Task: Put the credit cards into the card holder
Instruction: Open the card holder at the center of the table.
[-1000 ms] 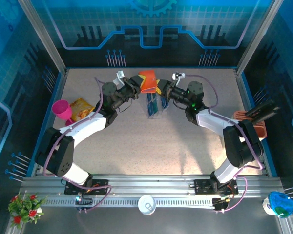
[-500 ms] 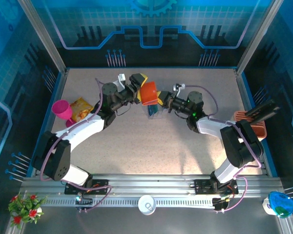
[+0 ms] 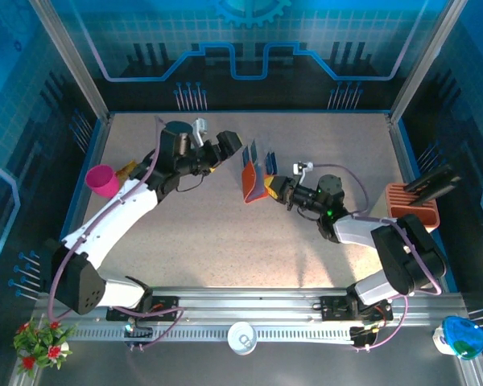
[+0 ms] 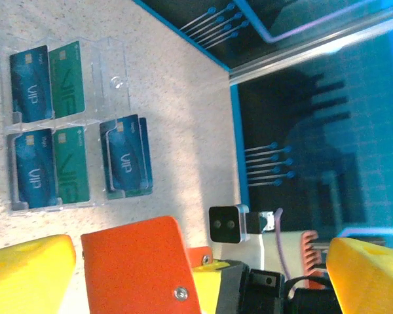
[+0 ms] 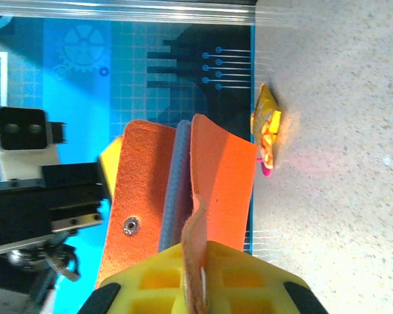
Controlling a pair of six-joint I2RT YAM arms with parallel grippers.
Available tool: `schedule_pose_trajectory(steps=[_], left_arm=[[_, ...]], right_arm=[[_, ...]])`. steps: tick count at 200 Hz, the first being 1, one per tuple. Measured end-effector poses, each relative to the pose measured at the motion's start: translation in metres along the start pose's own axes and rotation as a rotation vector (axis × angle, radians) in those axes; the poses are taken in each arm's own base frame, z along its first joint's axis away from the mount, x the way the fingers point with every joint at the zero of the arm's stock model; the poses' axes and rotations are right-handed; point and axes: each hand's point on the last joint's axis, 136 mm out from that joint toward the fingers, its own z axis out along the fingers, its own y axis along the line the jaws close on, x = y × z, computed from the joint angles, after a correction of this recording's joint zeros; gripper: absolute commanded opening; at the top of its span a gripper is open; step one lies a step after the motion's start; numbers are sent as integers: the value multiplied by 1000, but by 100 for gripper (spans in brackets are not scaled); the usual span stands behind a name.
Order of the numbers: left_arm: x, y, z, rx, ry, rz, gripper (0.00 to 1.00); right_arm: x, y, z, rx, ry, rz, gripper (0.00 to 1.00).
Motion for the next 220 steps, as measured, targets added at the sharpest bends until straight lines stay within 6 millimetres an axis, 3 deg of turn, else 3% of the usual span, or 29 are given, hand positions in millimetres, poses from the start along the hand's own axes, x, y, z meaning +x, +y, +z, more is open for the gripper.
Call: schedule_pose_trajectory(steps=[17, 85, 143, 188, 220], left_arm=[[13, 1, 3, -51, 51, 54, 99], [76, 40, 37, -305, 287, 234, 99], [95, 65, 40, -452, 347, 365, 99], [107, 115, 32, -598, 380, 414, 99], [112, 135, 31, -659, 399, 442, 99]], right_arm=[[7, -11, -2, 23, 0, 3, 0], [26, -36, -7, 76, 1, -9, 0], [24, -51, -8, 94, -36, -15, 0], [26, -81, -12, 148, -58, 13, 0], [29, -97, -11, 169, -66, 21, 0]])
